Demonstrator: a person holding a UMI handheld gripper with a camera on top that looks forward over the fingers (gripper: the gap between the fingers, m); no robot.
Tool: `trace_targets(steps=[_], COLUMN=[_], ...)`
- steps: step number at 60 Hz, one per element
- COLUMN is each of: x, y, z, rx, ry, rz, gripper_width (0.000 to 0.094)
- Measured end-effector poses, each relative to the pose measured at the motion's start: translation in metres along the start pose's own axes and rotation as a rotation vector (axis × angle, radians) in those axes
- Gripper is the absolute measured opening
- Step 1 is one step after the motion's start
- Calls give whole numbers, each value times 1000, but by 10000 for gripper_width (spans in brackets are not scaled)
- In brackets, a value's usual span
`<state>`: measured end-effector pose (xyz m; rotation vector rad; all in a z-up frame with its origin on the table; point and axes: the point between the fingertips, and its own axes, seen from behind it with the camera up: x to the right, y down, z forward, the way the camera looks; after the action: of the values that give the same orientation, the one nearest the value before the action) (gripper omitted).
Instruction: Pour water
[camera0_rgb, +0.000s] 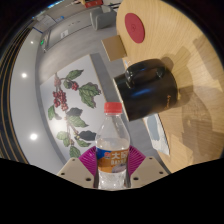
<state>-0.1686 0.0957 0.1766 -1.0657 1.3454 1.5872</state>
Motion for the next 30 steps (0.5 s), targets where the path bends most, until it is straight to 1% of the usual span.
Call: trace_targets(steps=[2,3,9,10,14,15,16,18,21,22,25,26,28,30], x=[0,-3,-6,-9,-11,-15,-17,-30,-59,-72,-118,-121,-156,-180], y=[-2,8,18,23,20,22,15,24,33,35,27,17,-4,-23], z=[-3,16,16,5,18,20,2,0,-6,-20,-37,-22,-42,-47], rx=[-7,1,-45,-47,-63,-77,-113,-152,-174,-182,-154,-113,-61,14], ry=[-6,-10,-10,-6,-6,-15,-28,-54,-96,-118,-200,-216,-260,-296], rz=[15,8,29,30,-9,-32,-58,-145,-339,-398,-623,-721,-894,-1061], gripper_width=[368,369,368,368,368,368,368,368,370,368,369,369,372,372])
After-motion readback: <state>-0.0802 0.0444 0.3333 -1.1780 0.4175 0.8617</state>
